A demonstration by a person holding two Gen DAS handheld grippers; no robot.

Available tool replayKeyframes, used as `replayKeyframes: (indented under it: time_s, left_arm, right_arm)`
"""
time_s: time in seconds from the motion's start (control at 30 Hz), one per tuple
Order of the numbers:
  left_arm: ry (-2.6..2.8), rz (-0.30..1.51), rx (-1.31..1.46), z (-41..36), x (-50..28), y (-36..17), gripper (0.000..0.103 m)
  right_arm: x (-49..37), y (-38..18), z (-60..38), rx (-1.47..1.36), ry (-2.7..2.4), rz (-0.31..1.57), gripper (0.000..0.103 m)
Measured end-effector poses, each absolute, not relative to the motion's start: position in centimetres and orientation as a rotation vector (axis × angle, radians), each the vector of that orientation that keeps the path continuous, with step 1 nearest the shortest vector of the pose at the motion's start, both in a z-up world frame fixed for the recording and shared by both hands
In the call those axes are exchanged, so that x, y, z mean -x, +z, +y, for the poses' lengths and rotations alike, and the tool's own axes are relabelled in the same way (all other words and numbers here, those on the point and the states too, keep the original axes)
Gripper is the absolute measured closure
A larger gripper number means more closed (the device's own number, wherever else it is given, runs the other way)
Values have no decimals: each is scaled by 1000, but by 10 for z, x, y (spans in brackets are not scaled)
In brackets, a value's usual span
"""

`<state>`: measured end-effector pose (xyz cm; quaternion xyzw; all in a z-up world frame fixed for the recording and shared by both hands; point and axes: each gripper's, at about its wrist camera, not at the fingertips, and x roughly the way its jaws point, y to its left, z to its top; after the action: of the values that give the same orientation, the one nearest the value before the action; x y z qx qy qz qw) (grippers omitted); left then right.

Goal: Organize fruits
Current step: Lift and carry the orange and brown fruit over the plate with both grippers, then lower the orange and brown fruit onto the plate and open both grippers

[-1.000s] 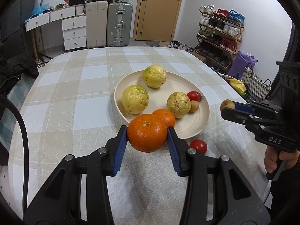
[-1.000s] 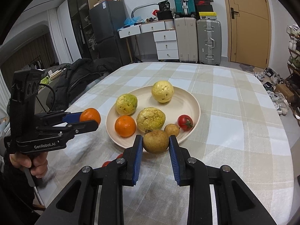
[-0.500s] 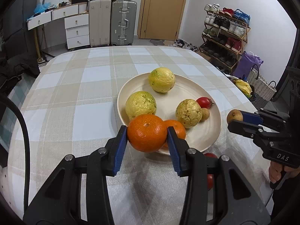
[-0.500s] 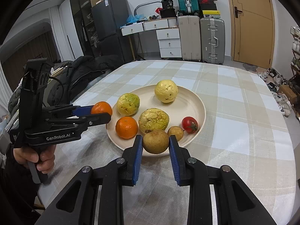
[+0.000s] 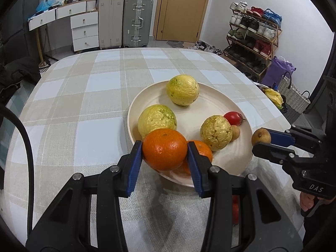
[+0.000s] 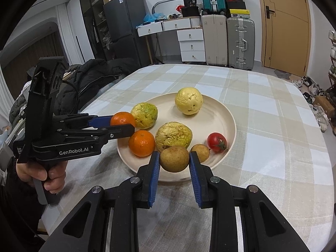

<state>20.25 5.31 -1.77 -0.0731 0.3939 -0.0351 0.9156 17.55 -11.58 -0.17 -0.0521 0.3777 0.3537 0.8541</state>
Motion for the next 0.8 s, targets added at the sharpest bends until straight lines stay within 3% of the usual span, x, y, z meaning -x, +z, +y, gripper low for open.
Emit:
replayKeyframes:
  time_s: [0.8]
  left_arm:
    - [-57,802,124,45,-235,-13,64]
  right_arm:
    - [-189,-4,-120,61,699,800,74]
